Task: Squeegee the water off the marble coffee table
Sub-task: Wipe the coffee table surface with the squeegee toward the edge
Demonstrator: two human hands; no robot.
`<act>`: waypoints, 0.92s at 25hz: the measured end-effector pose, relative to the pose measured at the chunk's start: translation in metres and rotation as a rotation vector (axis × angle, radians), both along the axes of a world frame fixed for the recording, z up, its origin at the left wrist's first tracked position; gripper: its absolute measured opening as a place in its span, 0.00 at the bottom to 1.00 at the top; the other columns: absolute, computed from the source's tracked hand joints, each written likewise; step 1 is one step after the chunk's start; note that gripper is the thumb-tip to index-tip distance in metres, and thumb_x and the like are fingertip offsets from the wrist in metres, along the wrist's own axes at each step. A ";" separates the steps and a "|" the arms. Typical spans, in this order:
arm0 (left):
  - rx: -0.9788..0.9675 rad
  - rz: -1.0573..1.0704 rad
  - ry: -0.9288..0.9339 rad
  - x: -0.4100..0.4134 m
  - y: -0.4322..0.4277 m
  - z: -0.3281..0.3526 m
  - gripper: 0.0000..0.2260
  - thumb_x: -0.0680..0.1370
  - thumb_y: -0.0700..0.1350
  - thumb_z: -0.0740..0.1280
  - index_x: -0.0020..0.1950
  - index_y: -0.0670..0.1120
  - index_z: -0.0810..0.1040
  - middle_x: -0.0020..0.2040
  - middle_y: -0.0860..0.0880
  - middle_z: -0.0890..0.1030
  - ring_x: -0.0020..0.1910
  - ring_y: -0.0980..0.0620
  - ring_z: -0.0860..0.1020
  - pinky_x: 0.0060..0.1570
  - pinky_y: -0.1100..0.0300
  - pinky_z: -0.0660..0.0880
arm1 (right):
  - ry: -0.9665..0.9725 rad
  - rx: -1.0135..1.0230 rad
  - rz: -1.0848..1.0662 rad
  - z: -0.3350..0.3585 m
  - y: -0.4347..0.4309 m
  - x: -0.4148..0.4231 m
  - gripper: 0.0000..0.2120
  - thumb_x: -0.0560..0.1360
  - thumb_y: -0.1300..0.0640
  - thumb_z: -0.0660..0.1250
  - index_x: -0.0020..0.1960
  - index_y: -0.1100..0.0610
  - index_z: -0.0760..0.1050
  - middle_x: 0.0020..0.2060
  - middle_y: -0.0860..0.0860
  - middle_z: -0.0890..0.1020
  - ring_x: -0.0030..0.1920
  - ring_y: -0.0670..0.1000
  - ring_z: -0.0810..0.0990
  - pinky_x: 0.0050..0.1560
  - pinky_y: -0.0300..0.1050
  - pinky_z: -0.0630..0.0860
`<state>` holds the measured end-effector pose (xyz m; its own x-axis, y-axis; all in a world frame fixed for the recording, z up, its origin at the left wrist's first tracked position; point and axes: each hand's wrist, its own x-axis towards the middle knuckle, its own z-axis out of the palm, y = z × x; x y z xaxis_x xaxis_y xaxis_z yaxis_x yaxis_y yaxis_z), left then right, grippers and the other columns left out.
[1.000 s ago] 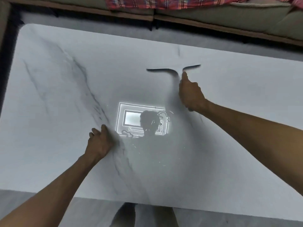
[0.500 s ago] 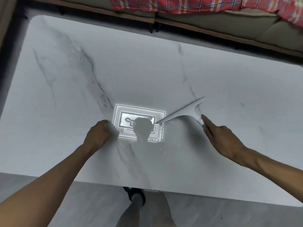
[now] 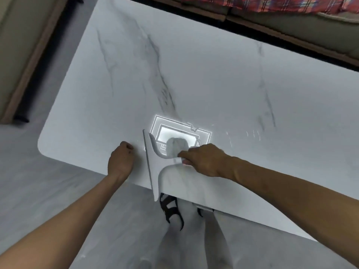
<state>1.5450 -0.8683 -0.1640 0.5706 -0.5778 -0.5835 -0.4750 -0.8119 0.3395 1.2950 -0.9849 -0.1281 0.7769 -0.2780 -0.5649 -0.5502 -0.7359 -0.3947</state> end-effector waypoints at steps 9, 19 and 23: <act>0.101 -0.354 -0.025 -0.057 0.009 -0.023 0.21 0.73 0.36 0.59 0.66 0.41 0.65 0.62 0.39 0.69 0.59 0.39 0.70 0.51 0.51 0.70 | -0.024 -0.079 -0.264 -0.030 -0.025 -0.030 0.19 0.82 0.44 0.48 0.71 0.38 0.64 0.57 0.49 0.81 0.55 0.57 0.79 0.49 0.49 0.73; 0.218 -0.355 0.014 -0.129 -0.021 -0.022 0.21 0.78 0.41 0.57 0.72 0.43 0.64 0.70 0.38 0.66 0.66 0.36 0.69 0.60 0.45 0.70 | 0.204 -0.283 -0.666 0.018 -0.043 -0.246 0.25 0.77 0.36 0.40 0.69 0.38 0.65 0.52 0.49 0.83 0.48 0.59 0.80 0.41 0.49 0.71; -0.010 -0.029 -0.012 -0.094 -0.002 -0.006 0.13 0.76 0.41 0.62 0.60 0.47 0.76 0.51 0.49 0.81 0.49 0.47 0.78 0.44 0.59 0.69 | 0.048 -0.215 -0.496 0.013 -0.028 -0.167 0.21 0.80 0.39 0.45 0.70 0.38 0.64 0.57 0.46 0.82 0.55 0.56 0.80 0.47 0.50 0.74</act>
